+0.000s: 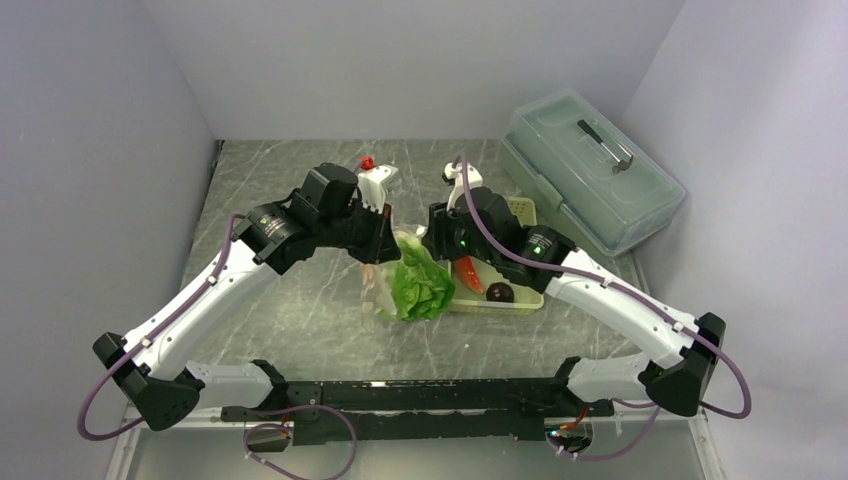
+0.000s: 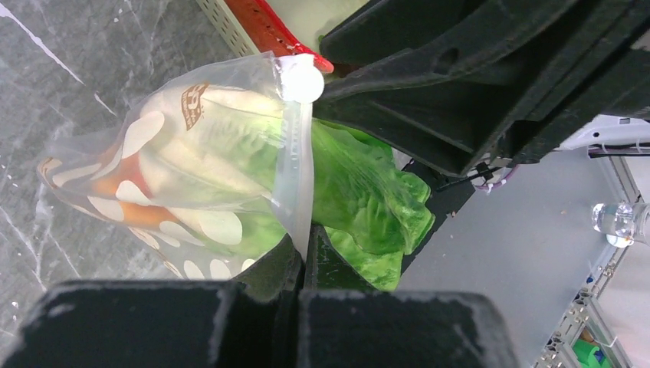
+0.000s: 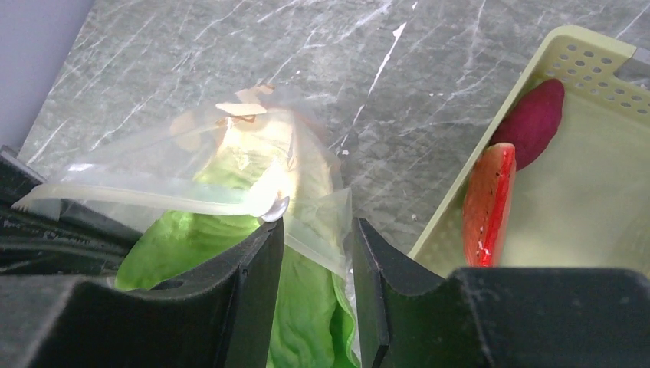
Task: Place the food in the zip-top bag and seal the zipper
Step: Place the fake vegetable in the zipper food storage bag.
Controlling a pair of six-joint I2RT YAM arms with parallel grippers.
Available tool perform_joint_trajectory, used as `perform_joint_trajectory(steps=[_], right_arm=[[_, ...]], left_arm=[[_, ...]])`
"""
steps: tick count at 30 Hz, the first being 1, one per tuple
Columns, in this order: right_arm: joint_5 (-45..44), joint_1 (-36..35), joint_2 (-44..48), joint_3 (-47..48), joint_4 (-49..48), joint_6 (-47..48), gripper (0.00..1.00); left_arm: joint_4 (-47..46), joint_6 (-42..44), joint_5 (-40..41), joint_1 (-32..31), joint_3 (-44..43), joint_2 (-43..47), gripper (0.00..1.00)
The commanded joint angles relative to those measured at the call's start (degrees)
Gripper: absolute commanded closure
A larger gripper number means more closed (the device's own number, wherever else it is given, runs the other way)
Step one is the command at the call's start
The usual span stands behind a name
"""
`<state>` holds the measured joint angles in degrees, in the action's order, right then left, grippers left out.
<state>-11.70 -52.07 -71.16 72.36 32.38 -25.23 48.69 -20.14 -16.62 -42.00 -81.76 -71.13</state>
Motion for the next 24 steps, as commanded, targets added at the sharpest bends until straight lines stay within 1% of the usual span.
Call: perform_joint_trajectory(steps=[1,8,14,19,24], right_arm=[[3.12,0.36,-0.71,1.98,-4.66,0.09,0.59],[5.37,0.36,-1.84,1.78,-6.36,-1.06,0.62],[5.73,0.38,0.3,1.16,-5.68,-1.15,0.65],[5.96,0.39,2.37,0.19,-5.96,-1.47,0.65],[4.67,0.39,1.03,-0.24,-6.8,-1.92,0.65]], left_arm=[[-3.08,1.41,-1.93,0.31,-0.55,1.17,1.0],[-2.75,1.46,-1.73,0.26,-0.42,1.17,1.0],[-2.03,1.57,-0.2,0.27,-0.51,1.22,1.0],[-1.92,1.43,0.42,0.32,-0.69,0.76,1.0],[-2.58,1.37,-1.15,0.26,-0.52,0.73,1.0]])
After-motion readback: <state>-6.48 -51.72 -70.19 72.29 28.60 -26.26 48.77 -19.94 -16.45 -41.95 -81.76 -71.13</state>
